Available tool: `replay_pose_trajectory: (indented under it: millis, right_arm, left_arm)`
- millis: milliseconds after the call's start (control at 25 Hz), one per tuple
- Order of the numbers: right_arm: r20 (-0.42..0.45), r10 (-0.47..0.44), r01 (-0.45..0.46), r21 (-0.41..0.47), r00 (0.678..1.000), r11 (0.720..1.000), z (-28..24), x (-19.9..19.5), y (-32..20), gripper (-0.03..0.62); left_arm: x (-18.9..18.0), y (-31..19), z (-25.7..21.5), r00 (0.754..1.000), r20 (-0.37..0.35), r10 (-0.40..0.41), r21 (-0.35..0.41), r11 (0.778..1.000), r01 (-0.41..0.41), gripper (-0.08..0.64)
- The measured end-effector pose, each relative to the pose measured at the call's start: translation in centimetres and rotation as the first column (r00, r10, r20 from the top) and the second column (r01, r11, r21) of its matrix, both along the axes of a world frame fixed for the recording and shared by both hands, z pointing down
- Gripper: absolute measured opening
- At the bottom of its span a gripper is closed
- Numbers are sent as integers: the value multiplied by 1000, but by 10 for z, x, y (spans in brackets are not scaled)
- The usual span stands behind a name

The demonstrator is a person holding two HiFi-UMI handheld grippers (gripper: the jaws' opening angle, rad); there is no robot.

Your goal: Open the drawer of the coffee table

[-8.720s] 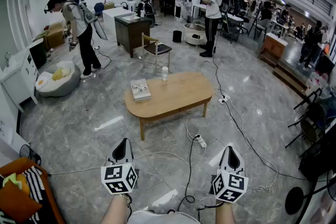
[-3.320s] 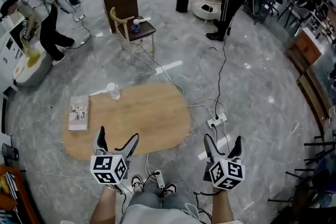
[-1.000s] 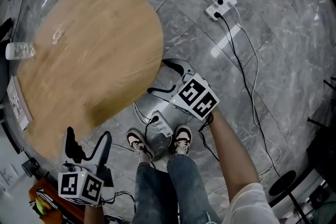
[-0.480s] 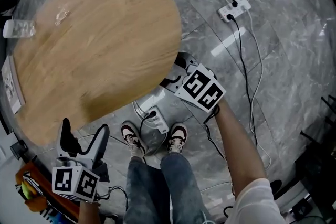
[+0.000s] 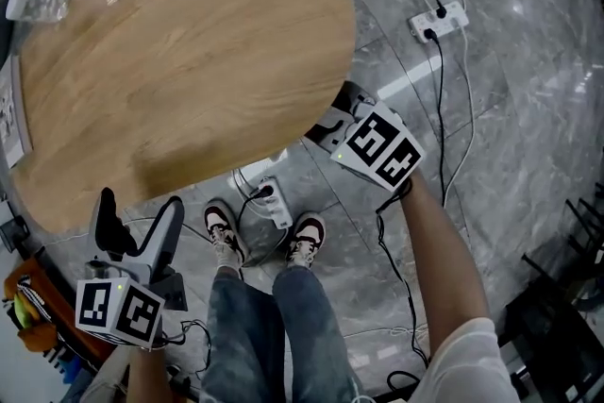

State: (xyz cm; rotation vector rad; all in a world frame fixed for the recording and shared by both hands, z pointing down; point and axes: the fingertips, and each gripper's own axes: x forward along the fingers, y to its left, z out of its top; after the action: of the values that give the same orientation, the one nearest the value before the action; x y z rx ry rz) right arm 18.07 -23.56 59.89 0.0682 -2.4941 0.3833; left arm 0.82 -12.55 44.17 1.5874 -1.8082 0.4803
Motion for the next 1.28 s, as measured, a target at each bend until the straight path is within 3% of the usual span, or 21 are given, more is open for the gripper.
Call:
replay_pose_trajectory:
  millis: [560, 1280]
  right_arm:
    - [-22, -98, 99, 29, 995, 995, -7, 7, 2, 133]
    - [-37, -145, 148, 67, 989, 987, -12, 9, 6, 113]
  left_arm:
    - [14, -2, 3, 1000, -9, 19, -11, 1000, -19, 557]
    - [23, 15, 12, 998, -11, 57, -31, 998, -57, 557]
